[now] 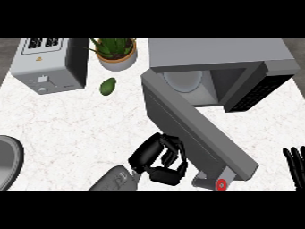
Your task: Pick up the milk, place it into the microwave and close the microwave
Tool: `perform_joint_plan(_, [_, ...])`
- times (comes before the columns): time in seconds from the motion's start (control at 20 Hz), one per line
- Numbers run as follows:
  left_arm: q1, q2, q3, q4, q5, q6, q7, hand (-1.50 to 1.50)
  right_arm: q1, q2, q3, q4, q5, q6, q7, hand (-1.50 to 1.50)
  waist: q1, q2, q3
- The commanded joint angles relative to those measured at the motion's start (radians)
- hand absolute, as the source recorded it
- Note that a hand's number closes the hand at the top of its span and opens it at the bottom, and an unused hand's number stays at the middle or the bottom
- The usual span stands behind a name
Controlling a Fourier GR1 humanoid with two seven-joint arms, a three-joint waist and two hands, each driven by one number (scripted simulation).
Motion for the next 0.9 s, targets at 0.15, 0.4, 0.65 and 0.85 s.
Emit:
perform_joint_plan(0.15, [-0.145,-0.005,-0.178,0.160,0.222,0.123,-0.023,1.50,0.033,0.000,0.043,-0.187,-0.031,0.016,0.103,-1.50,-0.039,0.011,-0.002])
perform_joint_plan(0.4, [-0.191,-0.004,-0.217,0.103,0.374,0.188,-0.044,1.50,0.039,-0.059,0.027,-0.220,-0.100,0.089,0.136,-1.50,-0.077,0.019,-0.003])
perform_joint_plan(0.65, [-0.218,-0.005,-0.256,0.066,0.464,0.305,-0.073,1.50,0.003,-0.061,0.064,-0.296,-0.099,0.072,0.215,-1.50,-0.098,0.025,-0.005])
perform_joint_plan(0.85, [-0.263,-0.005,-0.209,0.071,0.546,0.409,-0.089,1.50,0.020,-0.093,0.041,-0.313,-0.109,0.093,0.220,-1.50,-0.126,0.027,-0.004])
